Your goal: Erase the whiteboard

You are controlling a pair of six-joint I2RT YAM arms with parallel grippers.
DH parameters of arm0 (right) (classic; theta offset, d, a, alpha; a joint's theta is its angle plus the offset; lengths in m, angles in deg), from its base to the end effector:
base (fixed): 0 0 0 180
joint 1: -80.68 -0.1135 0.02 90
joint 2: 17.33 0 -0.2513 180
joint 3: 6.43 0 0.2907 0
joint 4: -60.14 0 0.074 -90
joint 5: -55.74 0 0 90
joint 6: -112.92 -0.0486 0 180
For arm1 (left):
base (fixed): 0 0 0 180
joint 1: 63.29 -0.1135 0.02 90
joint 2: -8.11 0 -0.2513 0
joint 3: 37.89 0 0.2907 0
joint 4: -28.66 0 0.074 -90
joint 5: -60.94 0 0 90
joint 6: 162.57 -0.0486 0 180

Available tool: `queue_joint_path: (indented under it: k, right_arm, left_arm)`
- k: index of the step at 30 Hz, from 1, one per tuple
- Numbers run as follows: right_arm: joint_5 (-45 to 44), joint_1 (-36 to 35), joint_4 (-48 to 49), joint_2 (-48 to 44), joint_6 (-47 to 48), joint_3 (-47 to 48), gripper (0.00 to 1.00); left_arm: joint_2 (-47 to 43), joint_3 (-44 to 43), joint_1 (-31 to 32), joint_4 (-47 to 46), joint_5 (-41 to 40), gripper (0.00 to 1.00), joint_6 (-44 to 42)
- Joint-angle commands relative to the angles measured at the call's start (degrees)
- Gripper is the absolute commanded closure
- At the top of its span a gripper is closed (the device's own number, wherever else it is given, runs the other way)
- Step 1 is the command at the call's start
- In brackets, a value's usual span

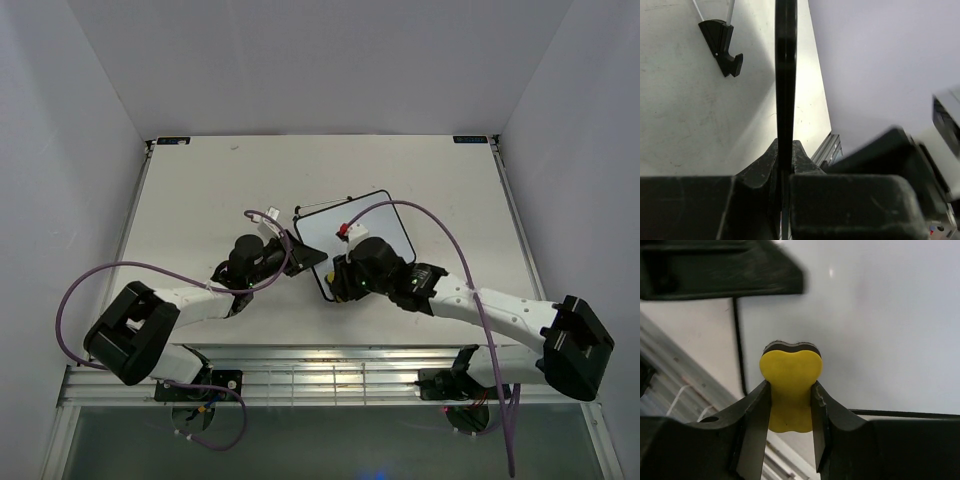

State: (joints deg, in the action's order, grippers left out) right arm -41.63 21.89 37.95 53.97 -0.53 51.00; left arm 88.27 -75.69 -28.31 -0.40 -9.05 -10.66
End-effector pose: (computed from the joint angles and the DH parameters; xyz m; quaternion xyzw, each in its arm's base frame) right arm 0.1714 0.2708 0.2099 -0.2422 0.8563 0.2545 0.3786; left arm 0.2431 -0.1904 0.1377 -0.0750 0.7762 -0.5476 0.3034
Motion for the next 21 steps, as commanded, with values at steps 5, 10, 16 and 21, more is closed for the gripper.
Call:
queue_joint_path:
  k: [5,10,16,21]
  right_arm:
    - [1.3,14.5,-1.2,1.5,6.9,-3.4,0.92]
    - [6.7,14.0,-0.7,3.5,8.8,1.1,0.92]
    - [6.8,5.4,-0.8,7.3,8.0,5.9,0.92]
    - [4.4,9.0,-1.4,7.4,8.3,3.4,0.92]
  left_arm:
    - [-5.1,-2.6,2.0,-17.5,10.8,1.00,11.3]
    - [-4.9,-1.5,2.1,-18.1,11.4,1.00,12.1]
    - [-4.4,-2.2,2.1,-18.7,12.6,1.00,12.1]
    - [-4.0,-2.9,2.1,-19.5,14.6,1.00,12.1]
